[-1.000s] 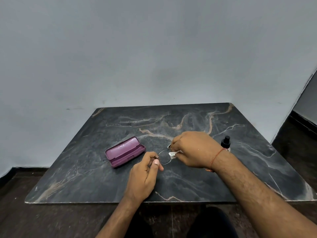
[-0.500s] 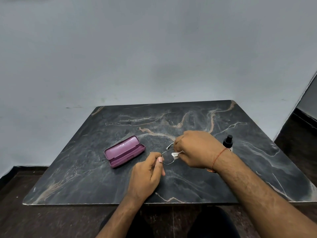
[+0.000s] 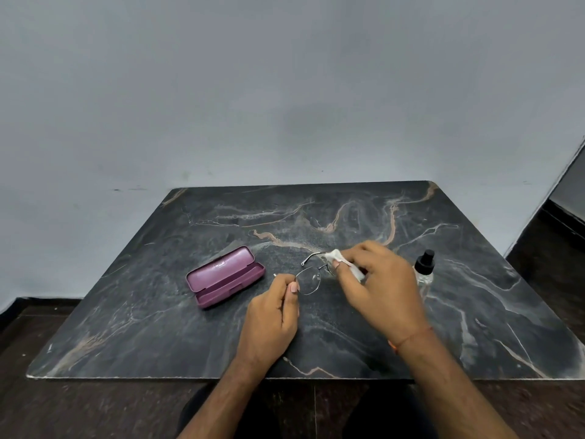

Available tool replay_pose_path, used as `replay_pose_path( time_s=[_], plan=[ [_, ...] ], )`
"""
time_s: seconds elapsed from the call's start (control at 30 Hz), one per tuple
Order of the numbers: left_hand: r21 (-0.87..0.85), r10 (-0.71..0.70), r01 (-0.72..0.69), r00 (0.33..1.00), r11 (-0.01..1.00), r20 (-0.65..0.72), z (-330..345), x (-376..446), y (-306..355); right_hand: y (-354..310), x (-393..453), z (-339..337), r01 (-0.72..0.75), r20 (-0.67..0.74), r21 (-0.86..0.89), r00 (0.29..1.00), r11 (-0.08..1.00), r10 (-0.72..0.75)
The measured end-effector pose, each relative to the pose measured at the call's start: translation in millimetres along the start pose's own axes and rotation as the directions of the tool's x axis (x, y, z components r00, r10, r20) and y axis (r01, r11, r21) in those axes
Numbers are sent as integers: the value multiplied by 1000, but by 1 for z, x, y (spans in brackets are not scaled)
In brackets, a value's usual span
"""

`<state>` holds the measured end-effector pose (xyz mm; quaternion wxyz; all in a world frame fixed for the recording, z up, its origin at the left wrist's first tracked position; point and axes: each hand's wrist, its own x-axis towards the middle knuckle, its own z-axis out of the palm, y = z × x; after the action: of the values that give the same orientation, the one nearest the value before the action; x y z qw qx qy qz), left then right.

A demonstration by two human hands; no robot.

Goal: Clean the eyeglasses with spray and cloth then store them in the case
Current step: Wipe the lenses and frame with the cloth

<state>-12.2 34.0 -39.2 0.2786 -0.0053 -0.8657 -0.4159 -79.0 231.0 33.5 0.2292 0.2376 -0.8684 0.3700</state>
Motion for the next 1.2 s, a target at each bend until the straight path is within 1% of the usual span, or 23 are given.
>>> replay_pose_path(
  time_s=[0.03, 0.1, 0.17, 0.23, 0.4, 0.53, 0.7, 0.77, 0.83, 0.9, 0.97, 1.03, 1.13, 1.2],
  plan=[
    [-7, -3, 3, 1000, 1000, -4, 0, 0, 1, -1, -7, 9, -32, -70, 36, 997, 999, 34],
    [-6, -7, 7, 1000, 1000, -4, -1, 0, 2, -2, -19, 27, -40, -137, 85, 989, 996, 52],
    [4, -11, 11, 1000, 1000, 2, -1, 1, 2, -1, -25, 42, 0, -172, 105, 985, 994, 18],
    [-3, -15, 15, 1000, 1000, 10, -1, 2, 1, 3, -28, 55, 57, -187, 80, 982, 995, -41],
    [-72, -12, 12, 1000, 997, -2, -1, 2, -2, 8, -46, 74, 154, -186, 87, 973, 984, -136],
    [-34, -23, 24, 999, 999, 35, 0, 2, -6, 9, -50, 79, 224, -161, 81, 964, 971, -210],
    [-63, -37, 41, 996, 997, 75, -2, 2, -4, 9, -54, 80, 329, -138, 103, 939, 939, -314],
    [-69, -19, 24, 998, 997, 65, -2, 1, -3, 10, -53, 79, 313, -165, 70, 940, 947, -299],
    [-72, -5, 8, 999, 997, 45, -2, 1, -1, 12, -51, 80, 247, -197, 47, 952, 968, -233],
    [-71, -4, 7, 999, 997, 37, -2, 1, 0, 15, -49, 82, 171, -209, 61, 966, 983, -155],
    [-54, -6, 8, 999, 998, 49, -1, 1, 0, 17, -48, 82, 142, -202, 83, 972, 986, -123],
    [-55, -6, 9, 998, 998, 55, -1, 0, 0, 15, -50, 81, 184, -182, 77, 969, 980, -167],
    [-82, -14, 17, 999, 996, 43, -1, 1, -3, 11, -55, 80, 302, -172, 74, 943, 950, -286],
    [-98, -21, 23, 999, 995, 25, -1, 2, -4, 10, -56, 80, 322, -174, 52, 935, 945, -309]
  ],
)
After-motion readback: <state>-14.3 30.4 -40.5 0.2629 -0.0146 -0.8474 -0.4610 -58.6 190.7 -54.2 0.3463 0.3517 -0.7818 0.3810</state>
